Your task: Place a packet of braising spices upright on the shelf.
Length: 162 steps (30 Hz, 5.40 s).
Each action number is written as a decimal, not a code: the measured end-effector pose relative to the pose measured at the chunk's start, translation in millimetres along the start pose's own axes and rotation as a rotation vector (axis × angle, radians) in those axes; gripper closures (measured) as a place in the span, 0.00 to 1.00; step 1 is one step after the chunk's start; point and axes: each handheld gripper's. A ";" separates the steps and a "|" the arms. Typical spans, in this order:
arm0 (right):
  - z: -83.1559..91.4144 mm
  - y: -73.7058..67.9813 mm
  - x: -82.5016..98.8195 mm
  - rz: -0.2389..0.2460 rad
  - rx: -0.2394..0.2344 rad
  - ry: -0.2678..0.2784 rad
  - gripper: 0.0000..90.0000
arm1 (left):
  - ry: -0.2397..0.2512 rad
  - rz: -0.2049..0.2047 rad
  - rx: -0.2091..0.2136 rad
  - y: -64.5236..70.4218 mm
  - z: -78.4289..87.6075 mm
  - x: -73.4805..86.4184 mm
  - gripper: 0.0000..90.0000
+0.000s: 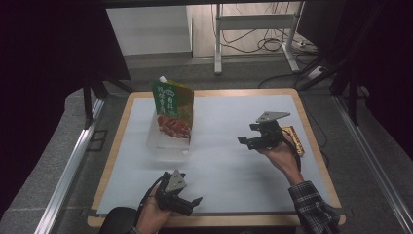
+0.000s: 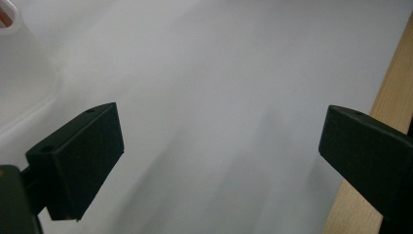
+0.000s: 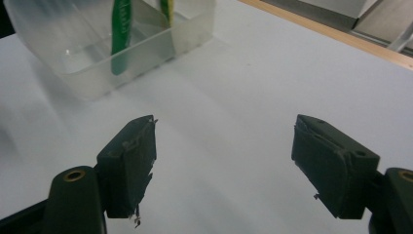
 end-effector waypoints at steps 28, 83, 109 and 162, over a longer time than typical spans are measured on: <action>22.9 70.8 43.4 -0.164 0.266 -0.050 0.22 | 0.008 -0.001 -0.004 -1.2 1.4 0.5 0.03; 5.4 95.2 82.6 -0.379 0.418 -0.242 0.35 | 0.001 -0.019 -0.008 0.7 0.9 0.3 0.03; 9.8 26.8 59.7 -0.155 0.258 -0.186 0.35 | 0.018 -0.024 -0.002 1.1 2.9 0.0 0.03; -42.9 -34.2 23.3 0.051 0.029 -0.569 0.28 | -0.011 -0.044 0.002 3.6 -2.5 -0.8 0.03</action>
Point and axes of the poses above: each handheld gripper's, and its own axes: z roughly backward along the jaws, x roughly out of its underside, y roughly to its right, and after that the axes turned 9 degrees about -y, right-handed
